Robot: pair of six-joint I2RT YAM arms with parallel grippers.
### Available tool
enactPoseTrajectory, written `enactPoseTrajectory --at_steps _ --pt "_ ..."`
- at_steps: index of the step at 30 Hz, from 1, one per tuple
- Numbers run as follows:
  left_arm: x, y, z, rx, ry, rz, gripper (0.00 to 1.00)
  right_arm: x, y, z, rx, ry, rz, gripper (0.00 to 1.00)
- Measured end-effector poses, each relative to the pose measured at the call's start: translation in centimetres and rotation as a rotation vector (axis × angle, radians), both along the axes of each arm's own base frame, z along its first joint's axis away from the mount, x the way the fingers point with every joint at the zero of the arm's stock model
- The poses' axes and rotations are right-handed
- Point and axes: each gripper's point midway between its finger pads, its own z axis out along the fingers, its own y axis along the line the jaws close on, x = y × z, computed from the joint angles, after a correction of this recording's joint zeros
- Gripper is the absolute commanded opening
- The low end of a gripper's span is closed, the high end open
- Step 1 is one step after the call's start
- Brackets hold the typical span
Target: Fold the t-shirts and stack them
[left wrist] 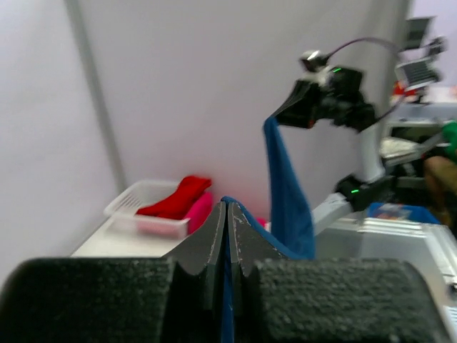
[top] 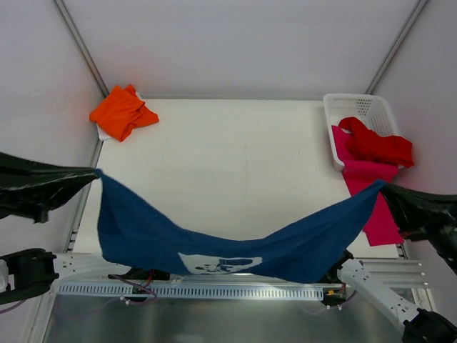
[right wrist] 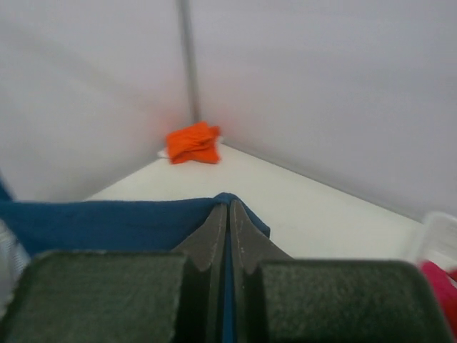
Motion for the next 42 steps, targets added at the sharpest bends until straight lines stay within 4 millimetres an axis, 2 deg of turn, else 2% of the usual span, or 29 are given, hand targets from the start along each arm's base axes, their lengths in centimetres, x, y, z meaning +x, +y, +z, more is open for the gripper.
enactPoseTrajectory --at_steps 2,4,7,10,12,14,16,18,22,25,27,30,31,34,38,42 --pt "2.6 -1.4 -1.2 0.050 0.021 0.099 0.00 2.7 -1.1 -1.0 -0.013 0.034 -0.136 0.00" --pt "5.6 -2.9 -2.5 0.107 0.047 0.219 0.00 5.6 -1.8 -2.9 -0.049 0.092 -0.266 0.00" --pt "10.7 -5.3 -5.2 0.206 0.066 0.418 0.00 10.6 -2.2 -7.0 -0.145 0.201 -0.457 0.00" --pt "15.3 -8.6 -9.0 0.331 0.071 0.574 0.00 15.6 -1.6 -12.1 -0.283 0.322 -0.606 0.00" --pt "18.5 -10.7 -12.3 0.424 0.093 0.662 0.00 17.6 -1.4 -14.9 -0.362 0.379 -0.670 0.00" --pt "22.4 -11.7 -15.8 0.499 0.156 0.731 0.00 19.4 -1.2 -17.3 -0.436 0.426 -0.733 0.00" --pt "27.3 -11.0 -20.1 0.568 0.262 0.831 0.00 20.7 -1.1 -18.8 -0.477 0.447 -0.777 0.00" --pt "30.9 -9.8 -24.1 0.615 0.352 0.903 0.00 21.7 -1.1 -19.7 -0.491 0.452 -0.810 0.00" --pt "36.1 -7.6 -31.4 0.676 0.525 0.956 0.00 24.2 -2.3 -21.2 -0.482 0.481 -0.907 0.00" --pt "40.3 -5.2 -34.4 0.661 0.615 1.008 0.00 27.3 -3.1 -22.7 -0.476 0.515 -0.968 0.00" --pt "42.8 -3.9 -36.4 0.658 0.669 1.027 0.00 29.8 -3.4 -24.7 -0.489 0.559 -0.990 0.00" --pt "46.8 -2.4 -39.7 0.663 0.744 1.039 0.00 33.6 -4.3 -29.9 -0.544 0.666 -1.019 0.00" --pt "48.2 -2.0 -40.9 0.664 0.764 1.043 0.00 34.8 -4.5 -32.2 -0.571 0.711 -1.017 0.00" --pt "51.5 -1.5 -43.8 0.669 0.813 1.042 0.00 36.9 -4.4 -37.0 -0.643 0.806 -1.001 0.00" --pt "56.6 -1.8 -45.6 0.649 0.816 1.032 0.00 40.2 -3.5 -39.6 -0.683 0.840 -0.988 0.00" --pt "61.0 -2.0 -47.3 0.625 0.806 1.020 0.00 45.1 -2.4 -39.2 -0.662 0.797 -0.992 0.00"
